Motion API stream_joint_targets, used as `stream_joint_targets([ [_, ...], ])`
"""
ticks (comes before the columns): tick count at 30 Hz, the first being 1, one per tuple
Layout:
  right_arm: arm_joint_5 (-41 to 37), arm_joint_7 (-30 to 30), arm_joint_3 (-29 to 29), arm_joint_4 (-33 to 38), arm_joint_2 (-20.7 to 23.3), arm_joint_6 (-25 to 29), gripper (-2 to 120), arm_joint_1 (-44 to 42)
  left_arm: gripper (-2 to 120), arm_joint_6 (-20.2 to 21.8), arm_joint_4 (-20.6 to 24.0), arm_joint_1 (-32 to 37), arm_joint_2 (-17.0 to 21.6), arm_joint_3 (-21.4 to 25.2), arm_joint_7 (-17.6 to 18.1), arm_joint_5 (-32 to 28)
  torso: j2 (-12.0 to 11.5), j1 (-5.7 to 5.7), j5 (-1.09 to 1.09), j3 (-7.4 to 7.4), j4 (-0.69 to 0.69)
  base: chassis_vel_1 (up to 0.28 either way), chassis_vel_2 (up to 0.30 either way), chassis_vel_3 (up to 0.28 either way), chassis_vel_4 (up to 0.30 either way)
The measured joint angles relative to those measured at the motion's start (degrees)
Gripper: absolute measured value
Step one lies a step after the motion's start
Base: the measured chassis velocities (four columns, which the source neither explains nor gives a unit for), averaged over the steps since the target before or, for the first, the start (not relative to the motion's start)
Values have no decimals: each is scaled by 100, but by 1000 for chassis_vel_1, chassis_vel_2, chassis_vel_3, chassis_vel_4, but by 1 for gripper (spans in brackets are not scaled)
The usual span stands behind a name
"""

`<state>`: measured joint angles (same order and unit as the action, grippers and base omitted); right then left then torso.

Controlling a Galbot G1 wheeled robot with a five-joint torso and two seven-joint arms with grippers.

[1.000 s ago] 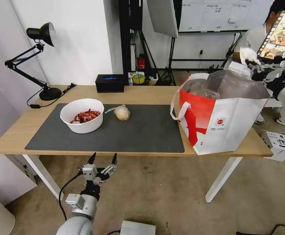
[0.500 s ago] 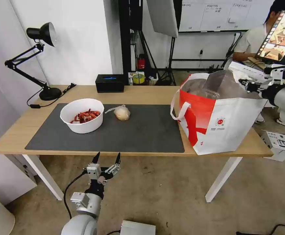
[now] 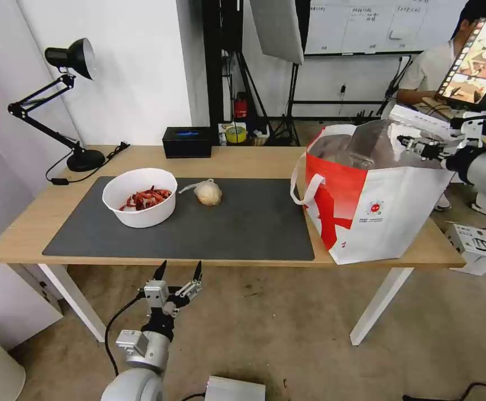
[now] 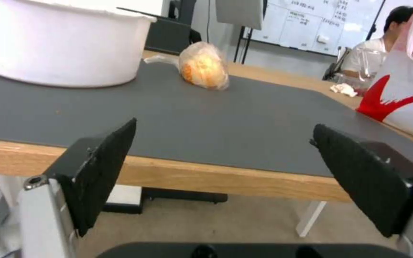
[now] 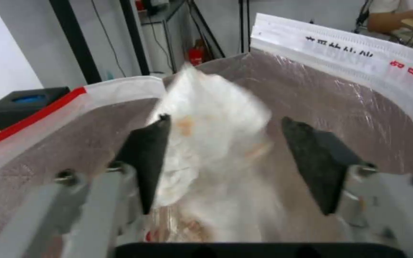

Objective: Pick up the trash from the table and place it into the takeout bag.

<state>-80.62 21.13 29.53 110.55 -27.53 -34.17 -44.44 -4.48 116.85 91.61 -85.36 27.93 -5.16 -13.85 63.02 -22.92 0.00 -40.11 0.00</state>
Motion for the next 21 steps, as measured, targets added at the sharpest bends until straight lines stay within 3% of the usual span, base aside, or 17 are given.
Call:
stream_joint_targets([
  [6, 99, -24, 184, 135, -3, 111, 94, -272, 100, -3, 78, 66, 15, 16, -4, 10, 1, 1, 0, 0, 0, 0, 0, 0, 0],
  [14, 190, -75, 322, 212, -19, 285, 98, -460, 100, -8, 110, 127, 13, 6, -8, 60, 1, 1, 0, 0, 0, 0, 0, 0, 0],
  [21, 697, -514, 497, 364, -158, 1067, 99, -837, 100, -10, 232, 200, -60, -25, -9, 125, 1, 1, 0, 0, 0, 0, 0, 0, 0],
])
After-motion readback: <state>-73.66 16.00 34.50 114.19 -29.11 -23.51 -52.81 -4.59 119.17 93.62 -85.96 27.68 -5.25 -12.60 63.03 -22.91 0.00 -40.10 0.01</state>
